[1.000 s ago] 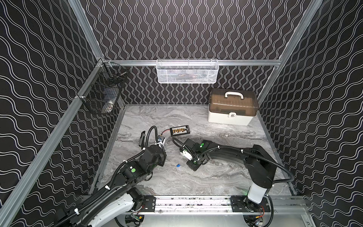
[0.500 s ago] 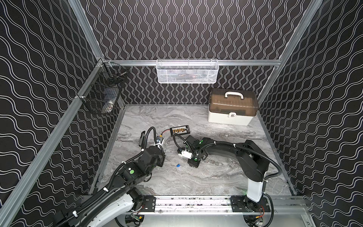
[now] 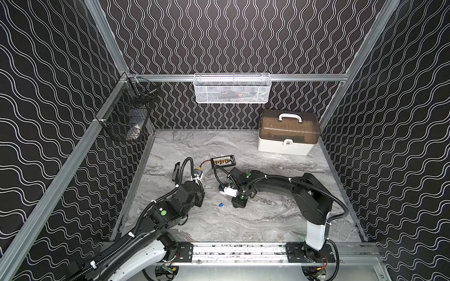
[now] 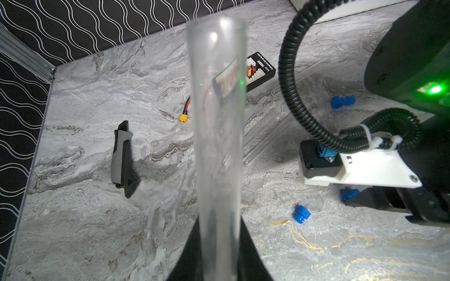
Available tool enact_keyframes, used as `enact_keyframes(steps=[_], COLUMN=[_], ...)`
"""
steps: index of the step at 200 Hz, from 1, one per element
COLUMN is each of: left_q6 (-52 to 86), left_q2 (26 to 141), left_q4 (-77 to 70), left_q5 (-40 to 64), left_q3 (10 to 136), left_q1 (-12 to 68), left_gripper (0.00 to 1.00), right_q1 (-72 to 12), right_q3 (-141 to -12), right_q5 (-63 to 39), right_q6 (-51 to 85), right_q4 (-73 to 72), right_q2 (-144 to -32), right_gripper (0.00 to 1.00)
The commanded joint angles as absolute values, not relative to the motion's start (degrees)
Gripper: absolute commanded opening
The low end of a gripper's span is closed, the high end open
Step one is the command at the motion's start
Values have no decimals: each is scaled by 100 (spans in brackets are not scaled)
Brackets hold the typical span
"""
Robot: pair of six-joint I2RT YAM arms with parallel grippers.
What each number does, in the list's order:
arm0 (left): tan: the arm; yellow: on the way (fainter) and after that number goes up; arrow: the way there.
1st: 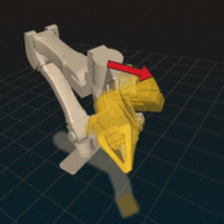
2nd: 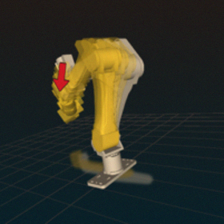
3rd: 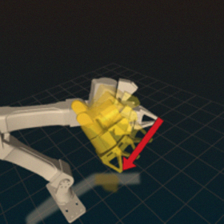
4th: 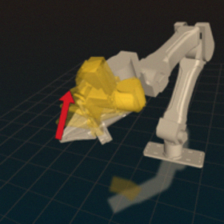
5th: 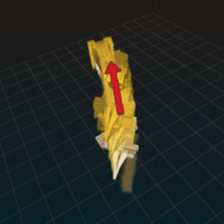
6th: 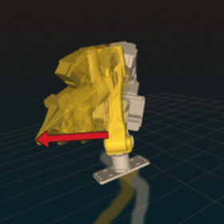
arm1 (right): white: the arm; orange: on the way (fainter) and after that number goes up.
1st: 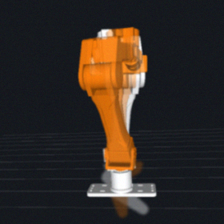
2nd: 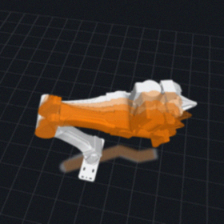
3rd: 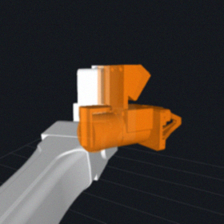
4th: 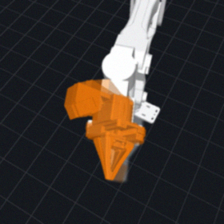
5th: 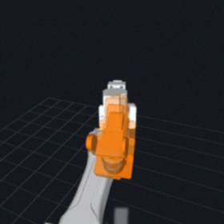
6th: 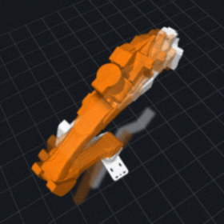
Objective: Insert stoppers into test tubes
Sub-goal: Adjust the stopper at the center of the board, then pick up the stopper from the center of the board.
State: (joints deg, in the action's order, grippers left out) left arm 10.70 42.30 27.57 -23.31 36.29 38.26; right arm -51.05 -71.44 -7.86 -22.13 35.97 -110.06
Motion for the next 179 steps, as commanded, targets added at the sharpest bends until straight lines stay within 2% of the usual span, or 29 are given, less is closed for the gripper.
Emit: enact_keyframes(steps=[1,179], left_q6=[1143,1134], left_q2=[4240,4263], left_q4=[2689,2663], left_q5=[-2384,-2391], left_q3=[3617,3603], left_q1=[3823,3823], left_gripper=[0,0], right_q1=[-5106,-5159], right_q3=[-7072,-6802], right_q5=[-685,-800], right_q6=[-2387,-2663], right_q4=[3753,3569], right_q2=[-10944,-10881], right_gripper=[36,30])
